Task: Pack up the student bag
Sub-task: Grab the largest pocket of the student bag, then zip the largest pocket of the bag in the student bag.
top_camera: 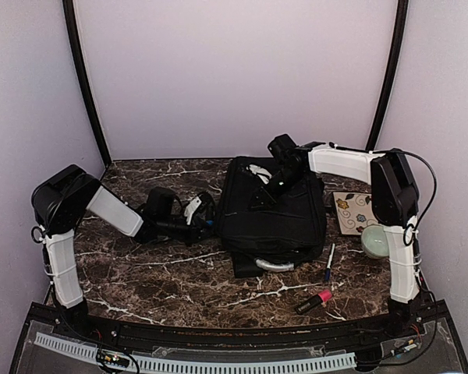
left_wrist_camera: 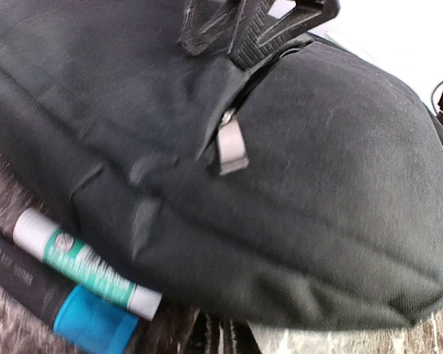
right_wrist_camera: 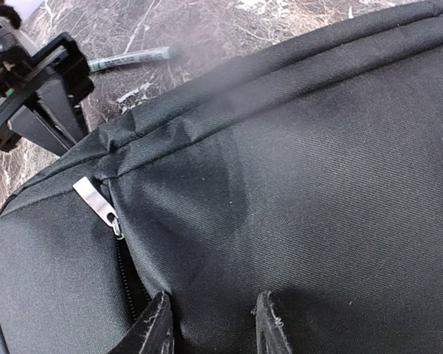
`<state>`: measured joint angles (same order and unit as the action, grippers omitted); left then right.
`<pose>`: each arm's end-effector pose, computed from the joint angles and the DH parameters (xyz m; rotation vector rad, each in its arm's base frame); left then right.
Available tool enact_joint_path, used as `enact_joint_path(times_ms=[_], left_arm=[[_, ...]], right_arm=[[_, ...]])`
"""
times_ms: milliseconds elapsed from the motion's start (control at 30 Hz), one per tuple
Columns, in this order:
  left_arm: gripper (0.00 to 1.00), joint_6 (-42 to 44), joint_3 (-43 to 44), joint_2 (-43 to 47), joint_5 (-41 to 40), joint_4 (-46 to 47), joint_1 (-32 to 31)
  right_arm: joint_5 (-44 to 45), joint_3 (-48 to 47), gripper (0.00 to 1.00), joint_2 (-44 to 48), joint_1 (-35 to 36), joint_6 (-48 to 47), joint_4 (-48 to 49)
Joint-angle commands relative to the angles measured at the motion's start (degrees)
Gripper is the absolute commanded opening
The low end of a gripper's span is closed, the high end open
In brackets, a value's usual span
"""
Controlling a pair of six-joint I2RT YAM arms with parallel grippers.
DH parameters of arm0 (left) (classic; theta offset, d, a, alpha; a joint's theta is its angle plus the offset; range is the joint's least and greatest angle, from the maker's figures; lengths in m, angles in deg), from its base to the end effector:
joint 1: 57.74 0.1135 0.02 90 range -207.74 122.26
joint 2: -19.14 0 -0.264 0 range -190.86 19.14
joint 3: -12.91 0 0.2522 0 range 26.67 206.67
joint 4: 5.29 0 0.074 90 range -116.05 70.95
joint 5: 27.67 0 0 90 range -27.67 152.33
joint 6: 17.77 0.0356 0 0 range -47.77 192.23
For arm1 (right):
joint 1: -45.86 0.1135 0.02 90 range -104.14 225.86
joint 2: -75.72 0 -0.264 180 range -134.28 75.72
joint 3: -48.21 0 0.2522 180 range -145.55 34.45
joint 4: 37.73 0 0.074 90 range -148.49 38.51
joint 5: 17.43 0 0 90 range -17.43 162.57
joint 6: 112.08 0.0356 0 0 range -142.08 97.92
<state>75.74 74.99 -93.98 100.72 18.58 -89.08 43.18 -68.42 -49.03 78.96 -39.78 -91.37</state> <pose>0.3070 -0.2128 0.1137 1.0193 1.8068 -0.9837 0.3841 0.2712 0.2023 -1.2804 2.2935 0.7695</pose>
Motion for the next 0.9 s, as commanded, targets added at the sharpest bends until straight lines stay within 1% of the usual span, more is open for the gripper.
enact_joint_path(times_ms=[0,133,267,367,467,567,700,867], left_arm=[[0.0,-0.88,-3.92,6.1,-3.0,-0.39,0.41],[0.0,-1.54,-6.01,8.7,-2.59,-2.72,0.38],[0.0,-3.95,-9.32,11.12,-0.86,-2.21,-0.49],[0.0,-3.7,-10.26,12.78,-1.86,-4.25,-3.42],[0.0,-2.42,-9.59,13.69,-3.46,-7.75,-8.98],[0.0,-1.97,-9.22,14.4,-4.38,-9.33,-12.7],[0.0,-2.11,-6.58,14.47,-5.71,-10.72,-16.94],[0.0,-1.83,1.36,10.85,-5.34,-12.28,-21.49]], right_arm=[[4.78,-0.91,0.38,-2.11,-0.88,2.1,1.47],[6.94,-2.5,0.36,-3.72,-1.06,3.94,1.18],[8.16,-4.1,0.36,-5.59,-1.12,5.36,0.86],[9.17,-5.46,0.36,-7.04,-1.11,6.1,0.29],[9.77,-6.15,0.36,-7.97,-1.11,6.59,0.15],[9.85,-6.36,0.36,-8.38,-1.15,6.94,0.02],[9.55,-6.55,0.36,-9.16,-1.03,7.36,-0.03],[9.11,-6.68,0.36,-9.85,-0.94,7.63,-0.07]])
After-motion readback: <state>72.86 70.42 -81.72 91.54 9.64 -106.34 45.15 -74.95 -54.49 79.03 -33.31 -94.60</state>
